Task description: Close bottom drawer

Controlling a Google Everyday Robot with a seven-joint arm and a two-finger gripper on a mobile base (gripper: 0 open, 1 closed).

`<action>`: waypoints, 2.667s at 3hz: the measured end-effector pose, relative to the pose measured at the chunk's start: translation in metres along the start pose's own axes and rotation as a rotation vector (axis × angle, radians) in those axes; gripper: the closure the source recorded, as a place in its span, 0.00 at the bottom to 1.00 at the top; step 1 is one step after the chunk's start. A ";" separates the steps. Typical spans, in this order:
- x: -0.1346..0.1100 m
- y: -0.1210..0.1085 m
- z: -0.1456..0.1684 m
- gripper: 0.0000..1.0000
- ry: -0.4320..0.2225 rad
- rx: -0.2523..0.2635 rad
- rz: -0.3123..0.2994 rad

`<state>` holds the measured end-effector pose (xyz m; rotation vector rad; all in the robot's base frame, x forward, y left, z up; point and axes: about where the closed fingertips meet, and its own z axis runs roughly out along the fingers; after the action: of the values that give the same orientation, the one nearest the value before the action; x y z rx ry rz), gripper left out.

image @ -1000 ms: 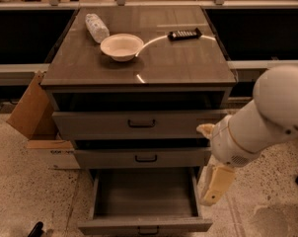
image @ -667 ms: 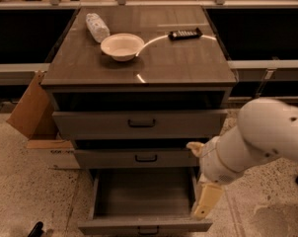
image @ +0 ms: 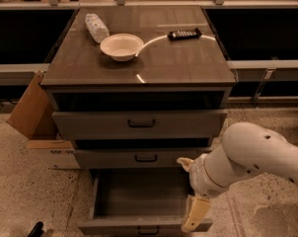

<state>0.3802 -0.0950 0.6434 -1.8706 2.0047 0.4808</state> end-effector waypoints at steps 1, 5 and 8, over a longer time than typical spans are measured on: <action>0.013 0.003 0.021 0.00 0.002 0.009 -0.036; 0.121 0.019 0.180 0.00 -0.112 -0.151 -0.064; 0.152 0.018 0.208 0.18 -0.121 -0.177 -0.046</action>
Offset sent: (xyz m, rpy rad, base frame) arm -0.0163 -0.0128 -0.1299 0.0511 -0.0781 0.1437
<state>0.3585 -0.1281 0.3883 -1.9340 1.8906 0.7618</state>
